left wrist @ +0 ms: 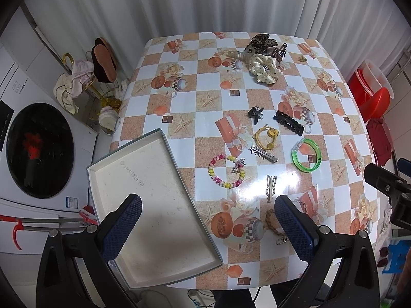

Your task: Organize jewelry

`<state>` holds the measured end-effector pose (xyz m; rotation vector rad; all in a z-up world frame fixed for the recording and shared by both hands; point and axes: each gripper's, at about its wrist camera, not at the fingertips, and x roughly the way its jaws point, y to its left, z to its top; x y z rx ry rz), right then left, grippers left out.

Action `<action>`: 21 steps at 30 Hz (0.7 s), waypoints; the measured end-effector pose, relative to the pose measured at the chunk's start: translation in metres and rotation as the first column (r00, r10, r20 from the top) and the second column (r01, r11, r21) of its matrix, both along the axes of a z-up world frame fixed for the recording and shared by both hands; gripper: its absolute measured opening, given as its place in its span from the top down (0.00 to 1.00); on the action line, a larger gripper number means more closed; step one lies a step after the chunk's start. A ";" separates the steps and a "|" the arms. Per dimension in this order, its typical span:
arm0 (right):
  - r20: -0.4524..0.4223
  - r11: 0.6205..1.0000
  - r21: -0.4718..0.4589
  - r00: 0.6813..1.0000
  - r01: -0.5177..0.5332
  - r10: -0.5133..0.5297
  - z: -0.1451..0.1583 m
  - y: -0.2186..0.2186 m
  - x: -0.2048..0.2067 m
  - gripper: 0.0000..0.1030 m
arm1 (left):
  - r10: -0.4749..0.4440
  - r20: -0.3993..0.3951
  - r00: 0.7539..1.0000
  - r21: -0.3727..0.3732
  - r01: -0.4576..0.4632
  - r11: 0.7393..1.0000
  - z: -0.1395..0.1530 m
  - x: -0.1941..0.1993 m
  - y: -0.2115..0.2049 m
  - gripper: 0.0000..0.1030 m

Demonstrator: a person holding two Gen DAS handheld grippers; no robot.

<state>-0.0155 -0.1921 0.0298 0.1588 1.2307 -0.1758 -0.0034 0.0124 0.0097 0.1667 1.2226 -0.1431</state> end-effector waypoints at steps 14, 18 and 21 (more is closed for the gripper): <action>0.000 1.000 -0.002 1.000 0.000 0.000 -0.001 0.001 0.001 0.00 | -0.001 -0.001 1.000 0.006 0.001 1.000 0.000 0.002 0.003 0.00; 0.000 1.000 -0.003 1.000 0.000 0.000 -0.001 0.002 0.001 0.00 | 0.000 -0.002 1.000 0.007 0.000 1.000 0.000 0.002 0.002 0.00; 0.001 1.000 -0.004 1.000 0.000 0.000 -0.001 0.002 0.001 0.00 | 0.000 -0.002 1.000 0.007 0.000 1.000 0.000 0.002 0.002 0.00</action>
